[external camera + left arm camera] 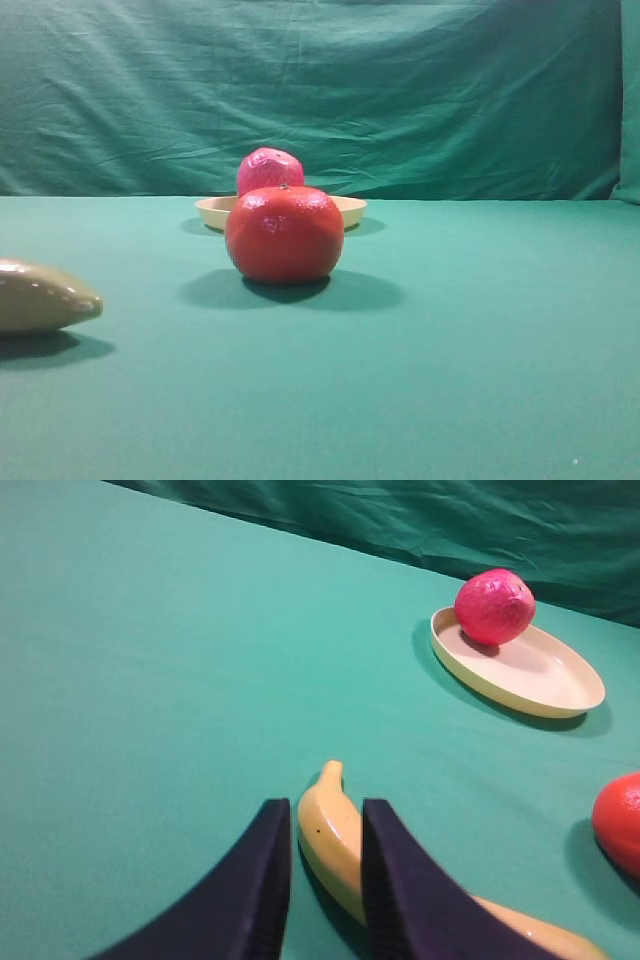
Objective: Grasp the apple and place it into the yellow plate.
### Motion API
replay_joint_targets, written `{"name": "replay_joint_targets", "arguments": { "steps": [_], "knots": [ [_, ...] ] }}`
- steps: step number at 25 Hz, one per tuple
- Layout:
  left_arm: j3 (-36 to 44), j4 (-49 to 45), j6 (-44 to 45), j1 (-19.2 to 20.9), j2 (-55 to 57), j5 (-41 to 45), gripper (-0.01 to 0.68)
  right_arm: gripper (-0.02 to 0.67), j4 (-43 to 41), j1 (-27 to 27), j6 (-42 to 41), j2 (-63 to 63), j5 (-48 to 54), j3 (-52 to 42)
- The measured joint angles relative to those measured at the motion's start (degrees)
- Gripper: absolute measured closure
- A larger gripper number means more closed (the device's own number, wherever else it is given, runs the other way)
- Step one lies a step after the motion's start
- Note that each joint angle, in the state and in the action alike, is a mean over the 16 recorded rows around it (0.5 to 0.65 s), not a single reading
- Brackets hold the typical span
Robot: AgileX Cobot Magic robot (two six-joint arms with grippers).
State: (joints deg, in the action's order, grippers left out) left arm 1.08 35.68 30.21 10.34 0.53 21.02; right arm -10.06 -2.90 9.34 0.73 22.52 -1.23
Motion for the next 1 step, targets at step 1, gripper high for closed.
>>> {"name": "replay_joint_targets", "arguments": {
  "steps": [1],
  "knots": [
    [0.0,0.0,0.0,0.0,0.0,0.0,0.516,0.649,0.0,0.0,0.0,0.0,0.0,0.0]
  ]
}}
